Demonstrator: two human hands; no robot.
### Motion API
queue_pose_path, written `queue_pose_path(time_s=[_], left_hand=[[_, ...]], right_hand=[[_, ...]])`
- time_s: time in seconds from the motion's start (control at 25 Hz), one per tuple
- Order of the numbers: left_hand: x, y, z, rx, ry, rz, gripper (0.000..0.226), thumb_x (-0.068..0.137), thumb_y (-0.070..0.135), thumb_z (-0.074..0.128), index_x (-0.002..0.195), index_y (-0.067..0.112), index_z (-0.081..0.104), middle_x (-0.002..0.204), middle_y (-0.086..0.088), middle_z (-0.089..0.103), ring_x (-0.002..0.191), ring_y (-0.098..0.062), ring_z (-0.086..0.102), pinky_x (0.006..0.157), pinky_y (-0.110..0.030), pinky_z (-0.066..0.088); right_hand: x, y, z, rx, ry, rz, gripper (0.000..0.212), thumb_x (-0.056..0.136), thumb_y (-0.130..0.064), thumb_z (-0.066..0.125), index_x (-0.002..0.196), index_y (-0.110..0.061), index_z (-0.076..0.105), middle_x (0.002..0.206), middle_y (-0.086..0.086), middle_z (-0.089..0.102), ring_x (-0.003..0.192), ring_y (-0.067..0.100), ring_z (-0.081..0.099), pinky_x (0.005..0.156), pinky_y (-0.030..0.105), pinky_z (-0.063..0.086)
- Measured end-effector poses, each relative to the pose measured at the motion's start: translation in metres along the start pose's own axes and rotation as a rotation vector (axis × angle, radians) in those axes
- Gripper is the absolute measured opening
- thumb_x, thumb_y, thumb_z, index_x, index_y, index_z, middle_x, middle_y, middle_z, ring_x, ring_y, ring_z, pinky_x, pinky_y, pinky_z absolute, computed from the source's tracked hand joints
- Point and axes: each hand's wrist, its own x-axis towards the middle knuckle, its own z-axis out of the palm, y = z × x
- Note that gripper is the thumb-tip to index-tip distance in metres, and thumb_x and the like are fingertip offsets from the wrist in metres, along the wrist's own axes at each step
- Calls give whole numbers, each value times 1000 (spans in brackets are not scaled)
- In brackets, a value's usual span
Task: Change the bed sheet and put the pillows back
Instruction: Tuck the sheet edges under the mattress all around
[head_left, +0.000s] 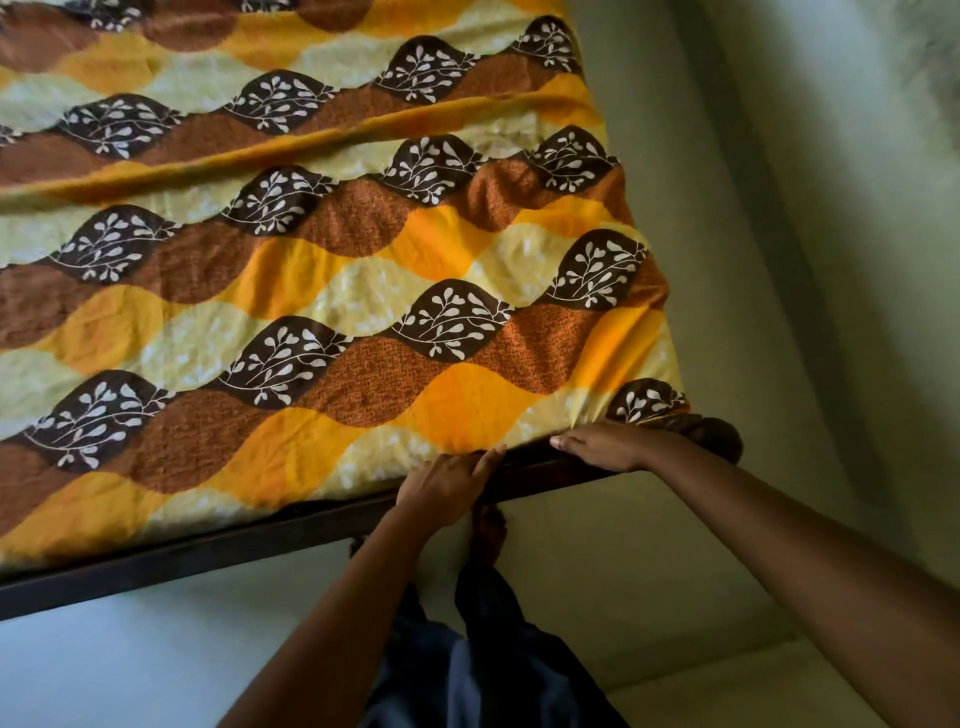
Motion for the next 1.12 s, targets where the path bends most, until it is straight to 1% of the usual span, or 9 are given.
queue_pose_path(time_s=[0.08, 0.16, 0.4, 0.56, 0.72, 0.8, 0.88, 1.04, 1.12], left_hand=[[0, 0, -8, -158, -42, -37, 37, 100, 41, 29, 119, 20, 53, 104, -17, 58, 102, -30, 56, 80, -33, 42], [-8, -2, -14, -353, 5, -72, 36, 98, 43, 36, 114, 23, 61, 103, -12, 63, 93, -25, 58, 68, -27, 37], [-45, 16, -36, -517, 262, -53, 34, 97, 29, 46, 128, 17, 54, 136, -4, 52, 117, -18, 52, 79, -17, 33], [-42, 41, -65, -490, 286, 78, 35, 95, 28, 49, 128, 15, 55, 136, -4, 52, 106, -12, 54, 82, -18, 35], [-17, 83, -89, -443, 247, 154, 34, 95, 23, 50, 125, 11, 57, 124, -10, 60, 113, -25, 57, 79, -22, 40], [3, 117, -96, -458, 199, 184, 32, 94, 25, 53, 123, 11, 58, 117, -17, 63, 104, -31, 60, 72, -22, 43], [27, 158, -97, -494, 160, 212, 32, 92, 30, 56, 120, 15, 60, 116, -16, 63, 102, -28, 60, 82, -30, 49], [65, 260, -82, -424, 160, 226, 32, 96, 21, 48, 125, 11, 56, 122, -9, 59, 100, -15, 54, 76, -15, 41], [76, 311, -70, -433, 131, 177, 37, 97, 25, 46, 131, 11, 50, 133, -3, 51, 116, -16, 49, 91, -20, 37]], right_hand=[[0, -3, 5, -25, -1, 47, 47, 101, -42, 25, 139, -20, 42, 149, 11, 35, 136, 27, 34, 109, 38, 30], [-9, -10, 11, 28, 168, 32, 39, 100, -35, 33, 125, -16, 56, 135, 14, 51, 122, 30, 49, 96, 37, 41], [-79, -38, 20, 544, 598, -44, 27, 97, -23, 48, 118, -13, 63, 117, 2, 65, 108, 17, 60, 76, 20, 44], [-131, -31, 9, 773, 737, -48, 28, 97, -22, 47, 120, -15, 61, 112, 2, 66, 102, 9, 59, 69, 7, 42], [-165, 13, 6, 837, 865, 43, 29, 96, -29, 48, 119, -19, 63, 119, -3, 64, 108, 13, 59, 85, 23, 45], [-180, 52, 7, 899, 905, 102, 40, 91, -43, 48, 119, -19, 62, 119, -1, 64, 106, 15, 59, 81, 23, 45], [-191, 95, 11, 995, 915, 176, 51, 84, -55, 47, 118, -19, 62, 115, -3, 64, 100, 13, 58, 75, 20, 44], [-209, 188, 16, 1101, 904, 258, 30, 95, -35, 49, 116, -19, 64, 120, 2, 64, 108, 18, 59, 87, 26, 43], [-220, 235, 6, 1078, 891, 249, 30, 95, -35, 49, 115, -19, 64, 119, 2, 64, 106, 16, 59, 88, 26, 44]])
